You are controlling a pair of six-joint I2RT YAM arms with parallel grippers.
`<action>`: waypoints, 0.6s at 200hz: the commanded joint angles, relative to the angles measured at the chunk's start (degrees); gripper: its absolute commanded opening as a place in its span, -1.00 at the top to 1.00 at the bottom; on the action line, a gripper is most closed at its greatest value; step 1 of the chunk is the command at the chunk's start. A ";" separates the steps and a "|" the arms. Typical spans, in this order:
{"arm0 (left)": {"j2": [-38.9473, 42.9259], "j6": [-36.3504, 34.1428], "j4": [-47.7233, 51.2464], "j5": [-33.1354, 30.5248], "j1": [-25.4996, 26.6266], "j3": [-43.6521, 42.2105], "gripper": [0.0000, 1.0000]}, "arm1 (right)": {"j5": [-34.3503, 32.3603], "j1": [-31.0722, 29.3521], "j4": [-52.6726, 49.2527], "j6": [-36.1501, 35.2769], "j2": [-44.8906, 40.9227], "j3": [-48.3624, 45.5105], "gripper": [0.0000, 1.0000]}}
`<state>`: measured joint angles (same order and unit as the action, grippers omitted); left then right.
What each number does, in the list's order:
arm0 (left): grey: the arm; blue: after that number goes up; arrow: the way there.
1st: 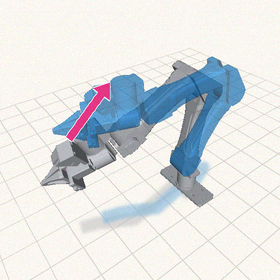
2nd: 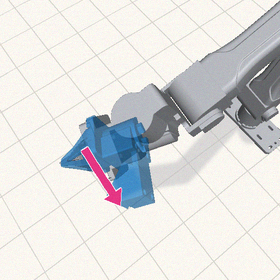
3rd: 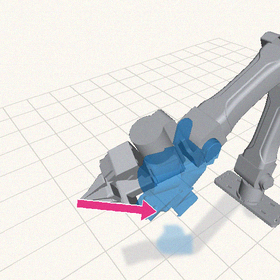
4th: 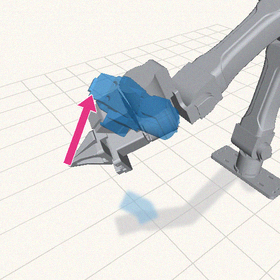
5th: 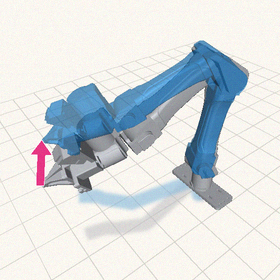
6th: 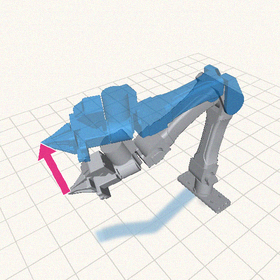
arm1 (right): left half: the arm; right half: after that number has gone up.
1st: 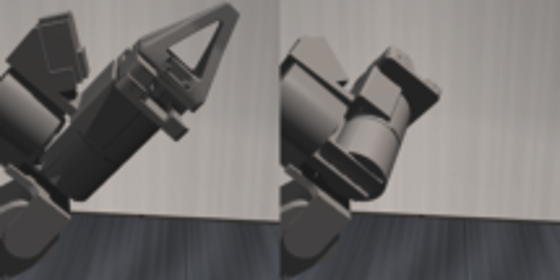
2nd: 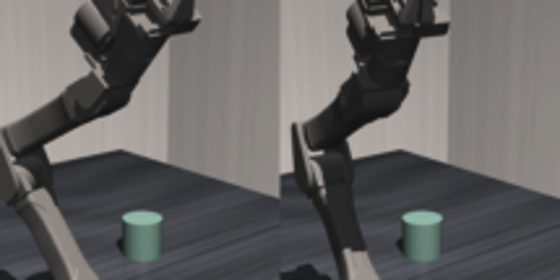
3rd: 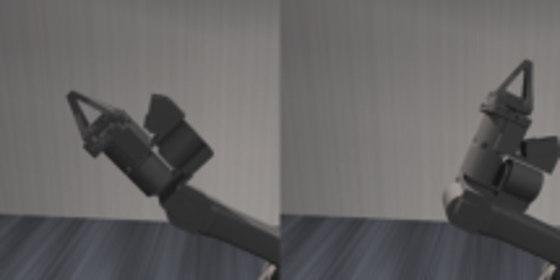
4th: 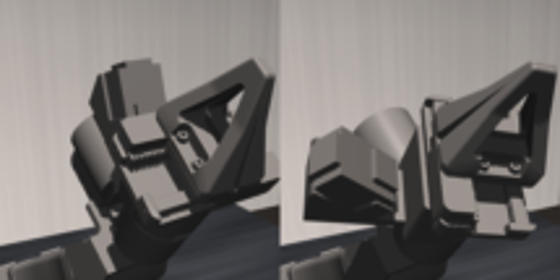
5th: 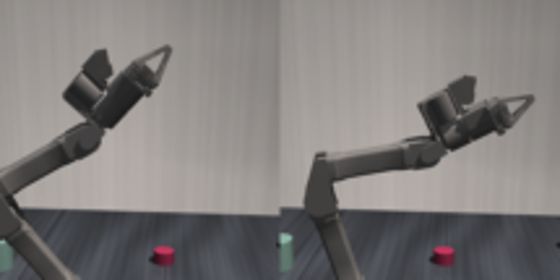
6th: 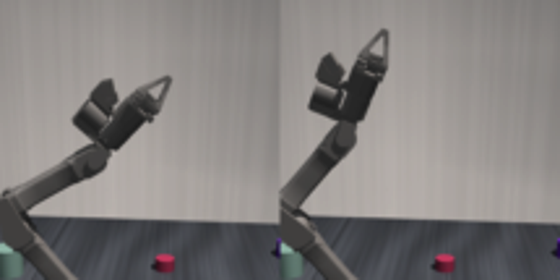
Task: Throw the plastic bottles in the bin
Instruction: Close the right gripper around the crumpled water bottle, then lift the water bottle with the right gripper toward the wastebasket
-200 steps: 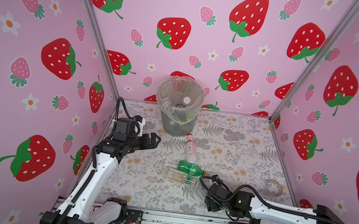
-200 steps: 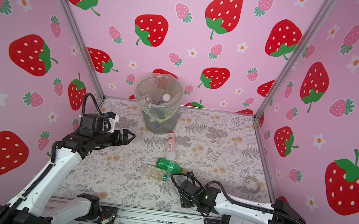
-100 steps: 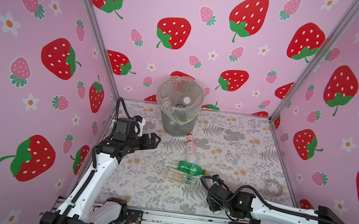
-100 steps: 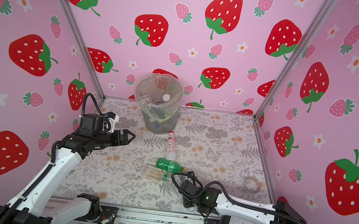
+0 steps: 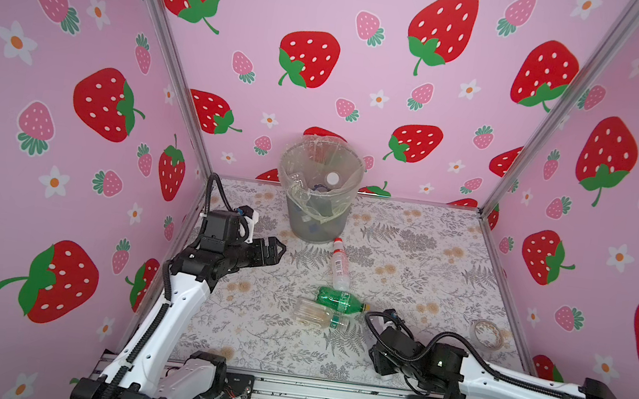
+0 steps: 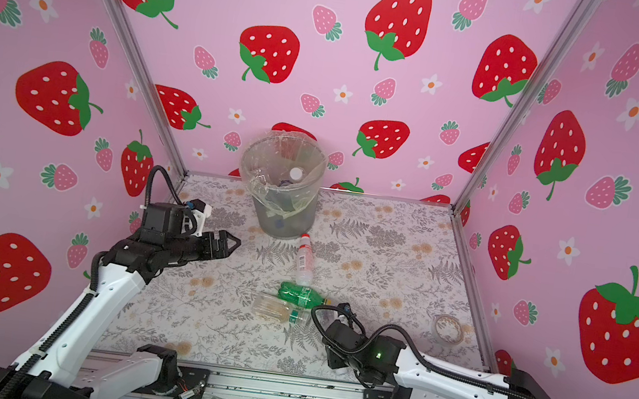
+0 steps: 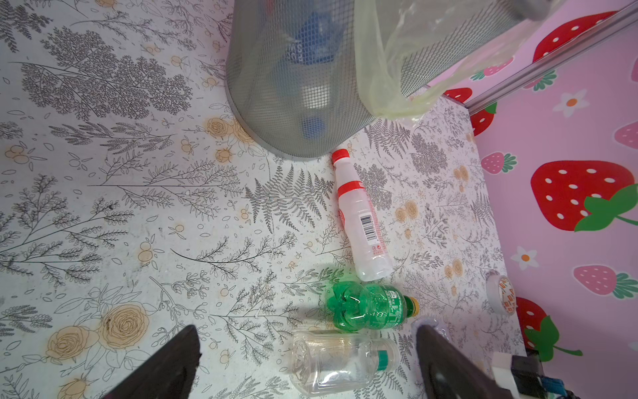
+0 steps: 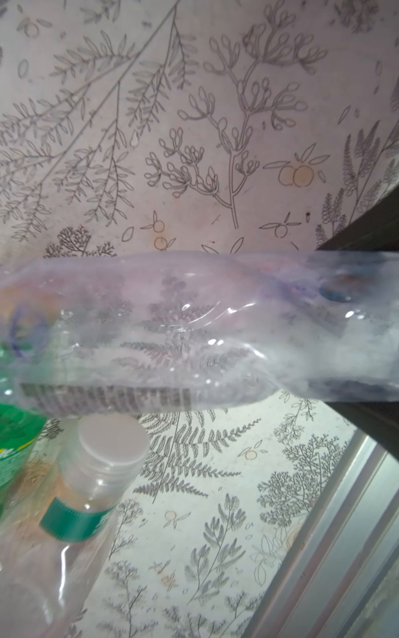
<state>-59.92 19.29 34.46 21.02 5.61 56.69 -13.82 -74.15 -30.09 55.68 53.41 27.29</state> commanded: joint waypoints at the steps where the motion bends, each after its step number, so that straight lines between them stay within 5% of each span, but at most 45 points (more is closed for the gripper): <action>1: 0.81 -0.59 -0.40 0.24 -0.33 -0.57 -0.98 | -2.97 -0.47 -4.42 3.22 -3.77 2.19 -0.06; 49: 0.69 -0.09 -0.83 0.49 -0.33 -0.61 -0.98 | -6.13 -0.43 -6.52 3.00 -5.90 6.47 -0.06; 120: -0.17 0.30 -1.02 1.22 -0.35 -0.64 -0.98 | -11.15 2.07 -3.45 -3.08 6.87 18.23 -0.05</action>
<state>-59.99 19.49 34.39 21.32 5.58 56.66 -22.39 -73.47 -34.85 55.33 56.82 42.24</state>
